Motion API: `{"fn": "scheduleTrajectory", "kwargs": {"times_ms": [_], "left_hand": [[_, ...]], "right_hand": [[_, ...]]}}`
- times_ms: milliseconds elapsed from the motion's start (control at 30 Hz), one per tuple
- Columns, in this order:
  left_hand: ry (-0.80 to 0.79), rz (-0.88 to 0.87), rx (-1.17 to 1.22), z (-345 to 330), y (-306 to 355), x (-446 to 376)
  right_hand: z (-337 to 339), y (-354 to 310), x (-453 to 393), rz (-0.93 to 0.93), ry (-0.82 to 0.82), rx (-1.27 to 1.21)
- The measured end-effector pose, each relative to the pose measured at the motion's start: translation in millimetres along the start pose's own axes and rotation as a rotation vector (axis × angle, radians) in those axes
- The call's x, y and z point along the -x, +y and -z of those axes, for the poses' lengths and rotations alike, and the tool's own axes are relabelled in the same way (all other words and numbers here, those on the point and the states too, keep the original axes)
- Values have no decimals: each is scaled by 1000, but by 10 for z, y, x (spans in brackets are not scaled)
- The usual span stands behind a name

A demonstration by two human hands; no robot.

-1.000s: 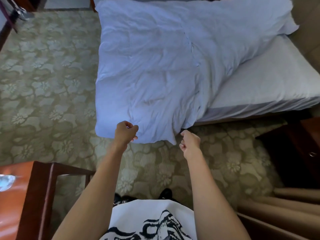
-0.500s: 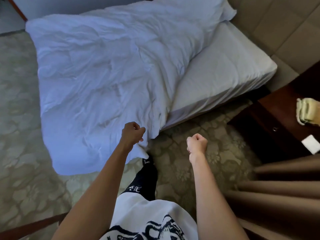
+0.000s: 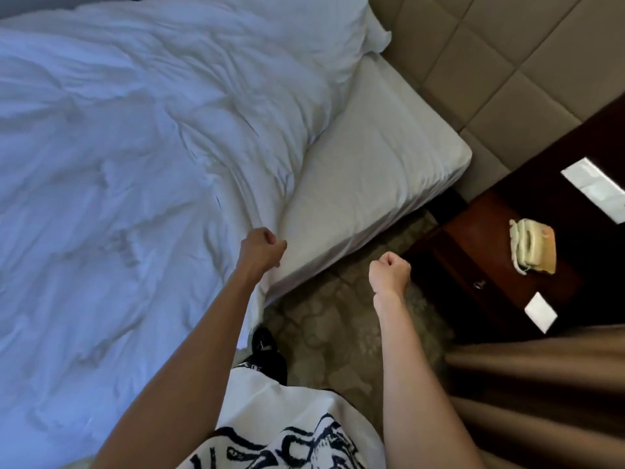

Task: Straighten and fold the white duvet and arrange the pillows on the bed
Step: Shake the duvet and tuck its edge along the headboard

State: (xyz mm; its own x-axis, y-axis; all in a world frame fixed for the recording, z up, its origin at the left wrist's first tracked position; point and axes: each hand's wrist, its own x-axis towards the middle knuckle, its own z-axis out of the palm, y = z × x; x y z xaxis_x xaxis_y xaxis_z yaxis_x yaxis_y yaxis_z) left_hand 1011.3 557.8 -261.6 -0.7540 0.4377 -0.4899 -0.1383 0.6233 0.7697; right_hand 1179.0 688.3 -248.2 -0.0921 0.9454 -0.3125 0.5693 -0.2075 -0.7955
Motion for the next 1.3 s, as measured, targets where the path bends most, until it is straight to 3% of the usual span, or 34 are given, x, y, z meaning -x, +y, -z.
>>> {"fn": "scheduleTrajectory", "kwargs": {"times_ms": [200, 500, 700, 833, 967, 1167, 1300], "left_hand": [[69, 48, 112, 443, 388, -809], [272, 307, 230, 881, 112, -1619], [389, 444, 241, 1007, 118, -2209], [433, 469, 109, 948, 161, -2889], [378, 477, 27, 782, -21, -3752], [418, 787, 423, 585, -540, -4551], [420, 717, 746, 559, -492, -4641]], "right_hand": [[-763, -645, -522, 89, -137, 30], [-2179, -1256, -1178, 160, -448, 290], [-3179, -1680, -1723, 245, -756, 500], [-3891, -1867, -2173, 287, -935, 624], [-4609, -1876, -2581, 326, -1186, 740], [-5122, -1527, -2943, 74, -1237, 513], [-5014, -1302, -3013, -21, -1283, 403]]}}
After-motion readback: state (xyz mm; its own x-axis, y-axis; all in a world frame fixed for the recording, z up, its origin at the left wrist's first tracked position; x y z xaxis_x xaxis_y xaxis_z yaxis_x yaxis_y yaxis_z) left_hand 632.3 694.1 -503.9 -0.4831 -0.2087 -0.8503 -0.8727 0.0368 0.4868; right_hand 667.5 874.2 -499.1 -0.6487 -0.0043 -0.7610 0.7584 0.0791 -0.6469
